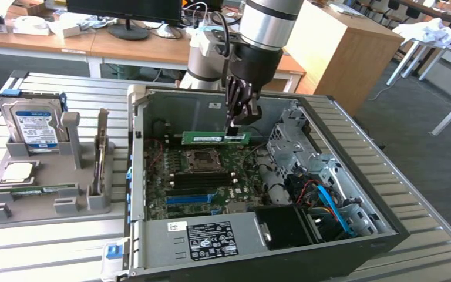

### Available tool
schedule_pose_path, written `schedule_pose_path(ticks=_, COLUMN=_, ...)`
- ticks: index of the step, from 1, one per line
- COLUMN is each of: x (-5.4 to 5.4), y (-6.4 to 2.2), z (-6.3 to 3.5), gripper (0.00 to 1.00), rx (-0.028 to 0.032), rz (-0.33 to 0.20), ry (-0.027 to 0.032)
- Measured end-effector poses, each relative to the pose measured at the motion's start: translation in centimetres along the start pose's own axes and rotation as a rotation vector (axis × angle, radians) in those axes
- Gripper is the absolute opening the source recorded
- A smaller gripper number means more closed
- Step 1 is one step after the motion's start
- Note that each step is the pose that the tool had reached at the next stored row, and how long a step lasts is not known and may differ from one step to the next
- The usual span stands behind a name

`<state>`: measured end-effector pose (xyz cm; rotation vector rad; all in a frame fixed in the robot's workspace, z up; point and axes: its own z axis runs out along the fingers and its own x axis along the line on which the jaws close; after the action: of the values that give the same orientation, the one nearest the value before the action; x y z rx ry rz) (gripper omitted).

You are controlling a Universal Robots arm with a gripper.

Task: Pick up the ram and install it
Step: 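Pick up the ram and move it above insertion slot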

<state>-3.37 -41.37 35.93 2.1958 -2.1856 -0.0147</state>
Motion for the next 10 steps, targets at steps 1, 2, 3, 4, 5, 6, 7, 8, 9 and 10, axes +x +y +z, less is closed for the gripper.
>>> schedule_pose_path(ticks=1, x=0.0, y=0.0, z=0.0, gripper=0.11, rx=0.0, rz=0.0, ry=0.0)
schedule_pose_path(ticks=2, x=-0.01, y=0.0, z=0.02, gripper=0.11, rx=0.0, rz=0.0, ry=0.0)
schedule_pose_path(ticks=3, x=-0.01, y=0.0, z=0.06, gripper=0.11, rx=0.0001, rz=0.0, ry=-0.0001)
schedule_pose_path(ticks=4, x=-0.01, y=0.0, z=0.12, gripper=0.11, rx=-0.0001, rz=0.0, ry=0.0)
schedule_pose_path(ticks=5, x=-0.01, y=0.0, z=0.19, gripper=0.11, rx=-0.0001, rz=0.0, ry=0.0)
schedule_pose_path(ticks=6, x=-0.01, y=-0.01, z=0.27, gripper=0.11, rx=0.0, rz=0.0, ry=0.0)
schedule_pose_path(ticks=7, x=-0.01, y=-0.01, z=0.35, gripper=0.11, rx=0.0, rz=0.0, ry=0.0)
schedule_pose_path(ticks=8, x=-0.01, y=-0.01, z=0.42, gripper=0.11, rx=-0.0001, rz=0.0, ry=0.0)
schedule_pose_path(ticks=9, x=-0.02, y=-0.02, z=0.51, gripper=0.11, rx=0.0, rz=0.0, ry=0.0)
schedule_pose_path(ticks=10, x=-0.02, y=-0.02, z=0.59, gripper=0.11, rx=0.0, rz=0.0, ry=-0.0001)
